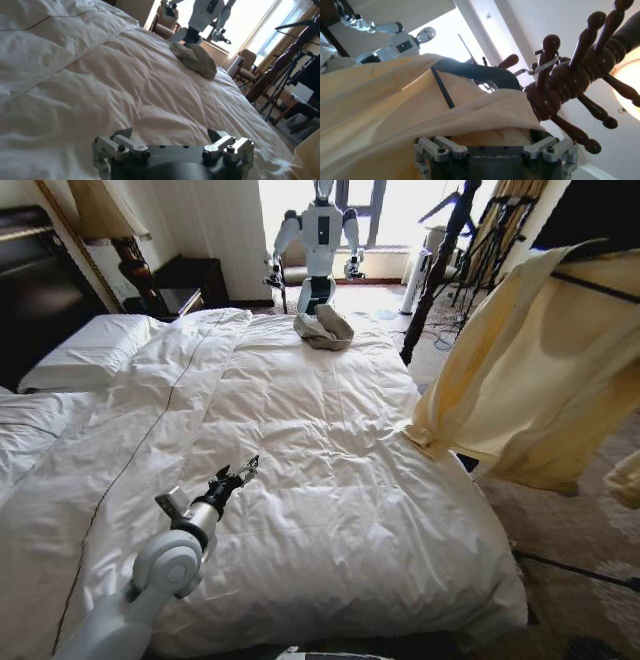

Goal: Pick up the clothes from the bed and hang them on the clothes hanger.

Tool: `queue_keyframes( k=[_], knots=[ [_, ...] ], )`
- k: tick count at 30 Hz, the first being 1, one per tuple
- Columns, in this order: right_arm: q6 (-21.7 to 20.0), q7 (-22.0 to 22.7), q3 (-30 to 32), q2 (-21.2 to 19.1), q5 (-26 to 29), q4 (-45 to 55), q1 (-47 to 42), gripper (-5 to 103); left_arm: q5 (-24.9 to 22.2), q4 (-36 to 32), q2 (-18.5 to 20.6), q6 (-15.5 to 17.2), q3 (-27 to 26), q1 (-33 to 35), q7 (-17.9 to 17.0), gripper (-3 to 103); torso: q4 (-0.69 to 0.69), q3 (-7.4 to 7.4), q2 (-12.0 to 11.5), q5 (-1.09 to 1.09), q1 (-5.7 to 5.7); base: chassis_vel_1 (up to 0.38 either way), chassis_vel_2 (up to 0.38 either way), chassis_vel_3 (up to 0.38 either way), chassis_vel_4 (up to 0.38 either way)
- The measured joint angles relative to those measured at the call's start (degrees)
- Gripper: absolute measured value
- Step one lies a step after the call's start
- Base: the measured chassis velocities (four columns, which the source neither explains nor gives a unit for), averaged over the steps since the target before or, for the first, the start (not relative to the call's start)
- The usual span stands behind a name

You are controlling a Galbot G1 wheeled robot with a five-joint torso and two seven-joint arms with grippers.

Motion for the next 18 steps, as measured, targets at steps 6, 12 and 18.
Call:
queue_keyframes(
  k=[6,12,18],
  knots=[
    [0.18,0.19,-1.57,-1.7,0.03,1.76,1.13,100,0.02,0.15,0.04,-0.02,0.84,-0.54,0.02,100,0.0,0.0,0.0,0.0,0.0,0.0,0.0,0.0,0.0],
    [0.32,0.25,-1.91,-3.49,0.03,3.44,1.69,100,0.05,0.45,0.08,-0.02,1.09,-0.64,0.02,100,0.0,0.0,0.0,-0.01,0.0,0.0,0.0,0.0,0.0],
    [0.34,0.34,-2.57,-5.61,-0.05,5.72,2.41,100,0.1,0.59,0.1,-0.02,1.22,-0.68,0.04,100,0.0,0.0,0.0,0.0,0.0,0.0,0.0,0.0,0.0]
  ],
)
